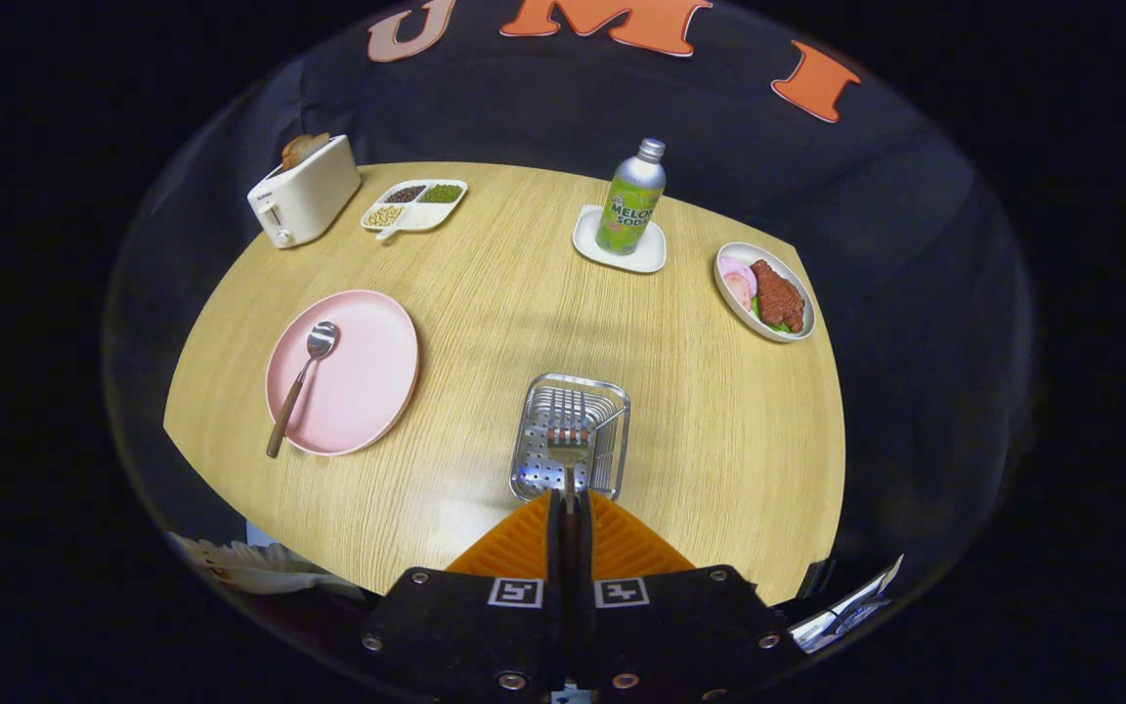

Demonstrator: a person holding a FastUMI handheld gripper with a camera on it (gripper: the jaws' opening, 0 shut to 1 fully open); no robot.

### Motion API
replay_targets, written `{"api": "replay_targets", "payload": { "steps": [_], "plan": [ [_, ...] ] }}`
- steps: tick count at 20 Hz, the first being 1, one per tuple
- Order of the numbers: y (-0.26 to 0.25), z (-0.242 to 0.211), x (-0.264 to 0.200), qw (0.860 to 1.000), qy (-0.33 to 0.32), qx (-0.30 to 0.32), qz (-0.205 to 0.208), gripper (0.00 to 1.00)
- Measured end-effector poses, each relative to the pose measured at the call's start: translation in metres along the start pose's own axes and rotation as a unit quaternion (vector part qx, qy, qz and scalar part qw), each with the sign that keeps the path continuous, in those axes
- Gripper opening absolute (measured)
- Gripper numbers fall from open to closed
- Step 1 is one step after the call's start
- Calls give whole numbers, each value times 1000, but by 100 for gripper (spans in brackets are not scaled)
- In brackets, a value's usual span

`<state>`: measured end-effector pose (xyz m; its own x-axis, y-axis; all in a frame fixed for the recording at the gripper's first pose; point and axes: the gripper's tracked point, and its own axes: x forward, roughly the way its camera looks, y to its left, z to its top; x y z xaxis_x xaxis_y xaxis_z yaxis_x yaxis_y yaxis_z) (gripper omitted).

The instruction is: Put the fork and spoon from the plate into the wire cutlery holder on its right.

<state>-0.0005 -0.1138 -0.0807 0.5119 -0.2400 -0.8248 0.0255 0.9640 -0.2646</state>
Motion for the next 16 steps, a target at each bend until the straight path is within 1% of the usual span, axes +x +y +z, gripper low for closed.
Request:
{"api": "replay_targets", "payload": {
  "steps": [4, 6, 9, 11, 12, 16],
  "plan": [
    [10, -10, 13, 999, 47, 3, 22, 5],
    [9, -9, 20, 998, 55, -5, 19, 5],
    [18, -9, 26, 996, 75, 7, 39, 5],
    [16, -7, 29, 996, 80, 13, 36, 6],
    [16, -1, 29, 997, 69, 15, 34, 7],
    [3, 5, 29, 998, 58, 27, 16, 10]
  ]
}}
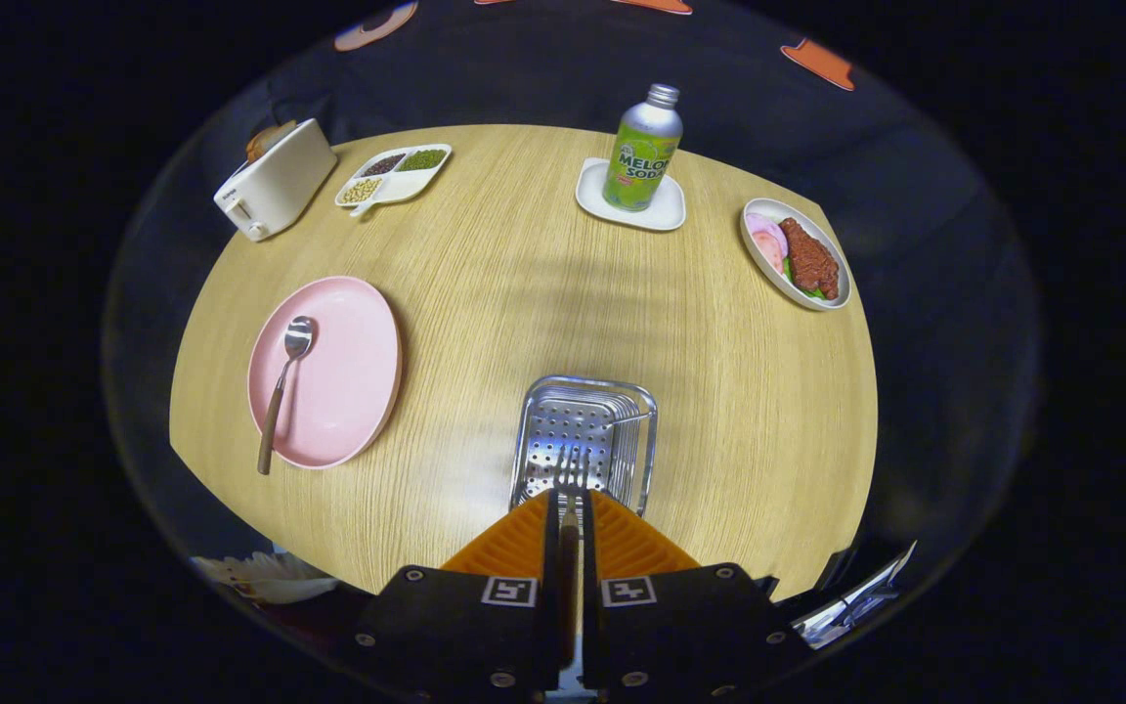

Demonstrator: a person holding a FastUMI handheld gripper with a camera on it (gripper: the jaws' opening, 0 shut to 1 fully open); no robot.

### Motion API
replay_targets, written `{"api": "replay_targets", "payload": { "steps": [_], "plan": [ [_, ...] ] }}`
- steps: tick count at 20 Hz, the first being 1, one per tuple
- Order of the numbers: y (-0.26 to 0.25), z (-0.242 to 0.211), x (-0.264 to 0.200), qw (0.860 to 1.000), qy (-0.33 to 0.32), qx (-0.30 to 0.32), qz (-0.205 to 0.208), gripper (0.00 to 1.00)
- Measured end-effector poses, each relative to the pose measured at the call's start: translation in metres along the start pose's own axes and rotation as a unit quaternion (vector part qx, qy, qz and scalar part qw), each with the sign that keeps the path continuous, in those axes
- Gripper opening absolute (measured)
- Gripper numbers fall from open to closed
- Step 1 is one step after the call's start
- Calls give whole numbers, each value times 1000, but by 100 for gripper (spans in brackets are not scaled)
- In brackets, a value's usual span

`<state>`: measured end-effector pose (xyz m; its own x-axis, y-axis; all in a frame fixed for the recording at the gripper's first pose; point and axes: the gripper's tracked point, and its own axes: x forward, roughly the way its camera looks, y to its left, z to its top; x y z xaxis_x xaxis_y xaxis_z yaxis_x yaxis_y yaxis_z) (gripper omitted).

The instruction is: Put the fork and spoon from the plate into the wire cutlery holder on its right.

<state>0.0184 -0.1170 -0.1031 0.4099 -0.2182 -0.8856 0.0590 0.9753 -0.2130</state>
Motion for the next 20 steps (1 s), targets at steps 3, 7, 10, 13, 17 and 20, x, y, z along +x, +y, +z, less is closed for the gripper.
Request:
{"api": "replay_targets", "payload": {
  "steps": [3, 7, 10, 13, 17, 20],
  "plan": [
    [-4, 4, -8, 1000, -21, 6, -8, 15],
    [8, 20, -24, 997, -71, 4, -11, 31],
    [32, 38, -45, 992, -124, -9, -3, 54],
    [71, 56, -60, 982, -185, -14, 30, 95],
    [129, 65, -62, 965, -248, -8, 83, 99],
    [160, 66, -50, 954, -282, -1, 101, 99]
  ]
}}
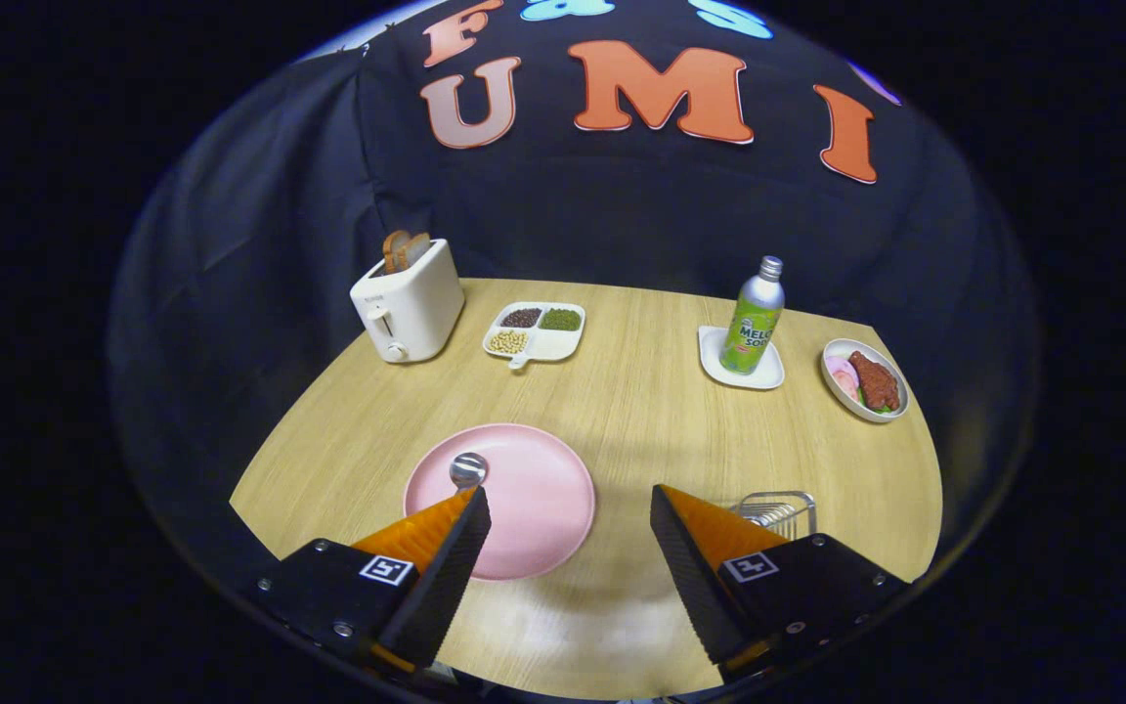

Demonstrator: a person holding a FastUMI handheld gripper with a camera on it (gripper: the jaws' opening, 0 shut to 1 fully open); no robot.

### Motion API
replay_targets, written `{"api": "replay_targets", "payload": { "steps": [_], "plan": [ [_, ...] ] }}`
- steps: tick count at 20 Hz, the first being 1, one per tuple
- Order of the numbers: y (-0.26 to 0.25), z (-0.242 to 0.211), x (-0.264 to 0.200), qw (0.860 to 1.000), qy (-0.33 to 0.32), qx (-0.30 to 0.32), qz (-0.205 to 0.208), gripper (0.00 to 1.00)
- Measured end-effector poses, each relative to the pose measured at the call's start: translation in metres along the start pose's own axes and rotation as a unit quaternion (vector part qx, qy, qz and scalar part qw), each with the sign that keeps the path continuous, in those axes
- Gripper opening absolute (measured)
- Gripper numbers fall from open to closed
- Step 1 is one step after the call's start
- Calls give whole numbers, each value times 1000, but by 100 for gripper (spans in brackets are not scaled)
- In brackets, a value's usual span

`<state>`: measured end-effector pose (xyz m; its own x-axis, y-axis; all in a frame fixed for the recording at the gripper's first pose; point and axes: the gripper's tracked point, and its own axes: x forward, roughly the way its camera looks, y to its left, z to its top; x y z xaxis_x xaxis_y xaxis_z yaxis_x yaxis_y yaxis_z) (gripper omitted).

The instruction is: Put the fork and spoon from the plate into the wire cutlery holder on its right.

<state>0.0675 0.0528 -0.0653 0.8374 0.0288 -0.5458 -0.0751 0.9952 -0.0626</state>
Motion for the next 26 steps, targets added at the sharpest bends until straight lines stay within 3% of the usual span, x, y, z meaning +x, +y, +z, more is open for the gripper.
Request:
{"api": "replay_targets", "payload": {
  "steps": [11, 19, 22, 26],
  "plan": [
    [66, -34, 43, 993, -106, 38, -17, 99],
    [103, -58, 80, 996, -91, 2, -22, 98],
    [103, -64, 90, 996, -82, -6, -29, 93],
    [106, -74, 100, 997, -67, -20, -29, 79]
  ]
}}
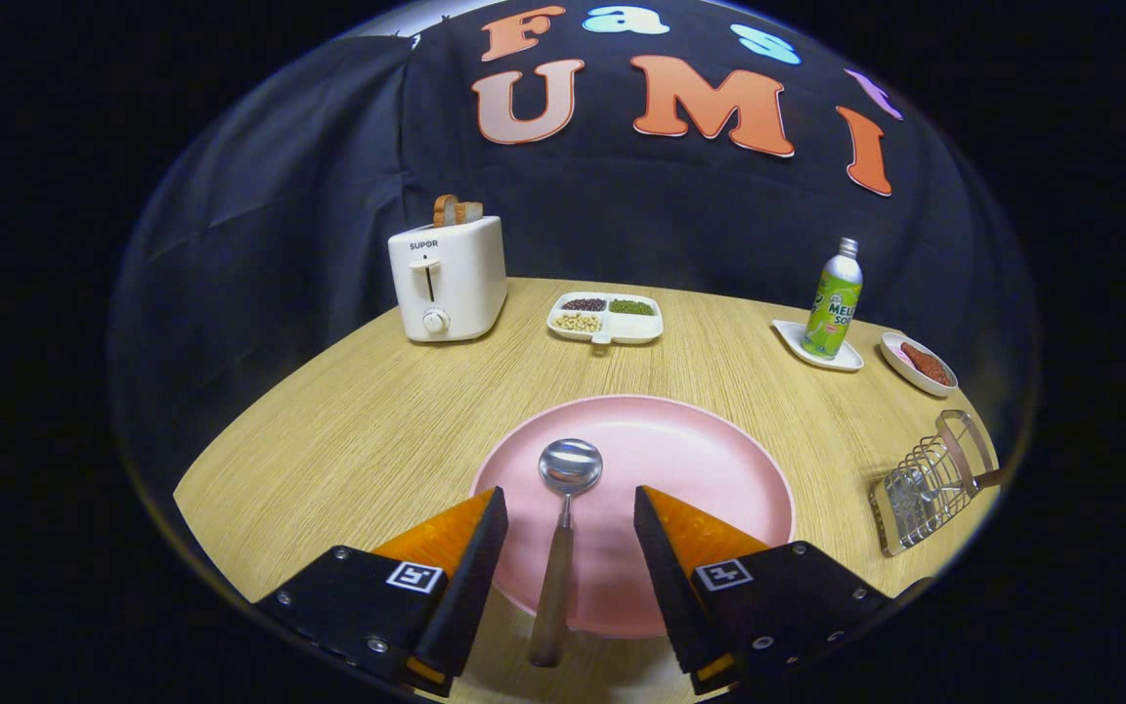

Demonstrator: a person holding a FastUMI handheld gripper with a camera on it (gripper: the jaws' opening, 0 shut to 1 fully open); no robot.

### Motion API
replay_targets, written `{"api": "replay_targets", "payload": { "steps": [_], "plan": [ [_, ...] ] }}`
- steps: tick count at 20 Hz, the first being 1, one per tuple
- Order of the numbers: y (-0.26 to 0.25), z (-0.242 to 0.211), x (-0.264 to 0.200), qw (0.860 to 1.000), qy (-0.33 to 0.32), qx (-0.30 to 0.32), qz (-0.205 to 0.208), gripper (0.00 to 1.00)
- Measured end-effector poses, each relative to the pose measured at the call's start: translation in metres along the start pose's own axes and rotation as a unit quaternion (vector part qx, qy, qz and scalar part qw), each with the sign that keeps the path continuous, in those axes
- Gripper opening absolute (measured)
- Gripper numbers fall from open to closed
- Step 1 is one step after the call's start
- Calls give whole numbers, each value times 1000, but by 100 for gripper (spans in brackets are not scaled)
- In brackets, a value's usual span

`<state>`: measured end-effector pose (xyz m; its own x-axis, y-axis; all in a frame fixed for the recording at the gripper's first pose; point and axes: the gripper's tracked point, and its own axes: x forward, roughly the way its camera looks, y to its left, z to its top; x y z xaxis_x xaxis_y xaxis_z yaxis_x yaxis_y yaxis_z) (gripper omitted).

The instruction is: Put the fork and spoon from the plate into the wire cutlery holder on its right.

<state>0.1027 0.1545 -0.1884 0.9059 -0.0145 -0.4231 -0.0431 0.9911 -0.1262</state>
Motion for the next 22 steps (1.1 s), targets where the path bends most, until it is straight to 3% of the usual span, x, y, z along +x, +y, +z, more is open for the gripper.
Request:
{"api": "replay_targets", "payload": {
  "steps": [5, 10, 12, 13, 22],
  "plan": [
    [3, -10, 6, 1000, 13, -11, 0, 54],
    [-2, -15, 10, 999, 22, -22, -9, 39],
    [-6, -13, 9, 999, 18, -25, -20, 25],
    [-8, -14, 10, 999, 17, -27, -24, 9],
    [-40, 22, -24, 1000, -1, -24, -10, 5]
  ]
}}
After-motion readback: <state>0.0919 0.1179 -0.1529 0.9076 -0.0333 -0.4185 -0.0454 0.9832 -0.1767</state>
